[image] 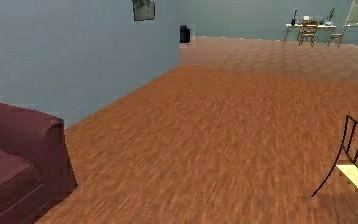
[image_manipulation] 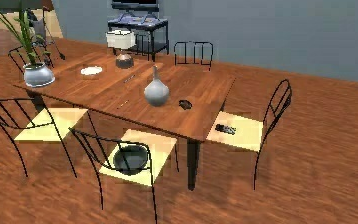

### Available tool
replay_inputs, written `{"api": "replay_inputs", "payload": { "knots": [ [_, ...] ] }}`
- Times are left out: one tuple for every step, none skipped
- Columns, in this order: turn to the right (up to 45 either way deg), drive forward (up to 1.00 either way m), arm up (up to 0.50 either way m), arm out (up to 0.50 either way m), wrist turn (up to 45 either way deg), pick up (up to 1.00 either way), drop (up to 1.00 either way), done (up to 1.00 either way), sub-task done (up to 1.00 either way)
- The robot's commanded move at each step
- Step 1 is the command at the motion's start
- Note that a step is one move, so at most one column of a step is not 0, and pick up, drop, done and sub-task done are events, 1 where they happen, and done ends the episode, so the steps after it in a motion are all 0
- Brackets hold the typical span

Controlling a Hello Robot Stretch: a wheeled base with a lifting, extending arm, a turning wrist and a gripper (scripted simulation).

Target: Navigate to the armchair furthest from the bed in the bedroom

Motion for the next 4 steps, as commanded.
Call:
{"api": "replay_inputs", "payload": {
  "knots": [
    [18.0,0.0,0.0,0.0,0.0,0.0,0.0,0.0,0.0],
    [0.0,0.15,0.0,0.0,0.0,0.0,0.0,0.0,0.0],
    [6.0,0.0,0.0,0.0,0.0,0.0,0.0,0.0,0.0],
    [0.0,1.0,0.0,0.0,0.0,0.0,0.0,0.0,0.0]
  ]
}}
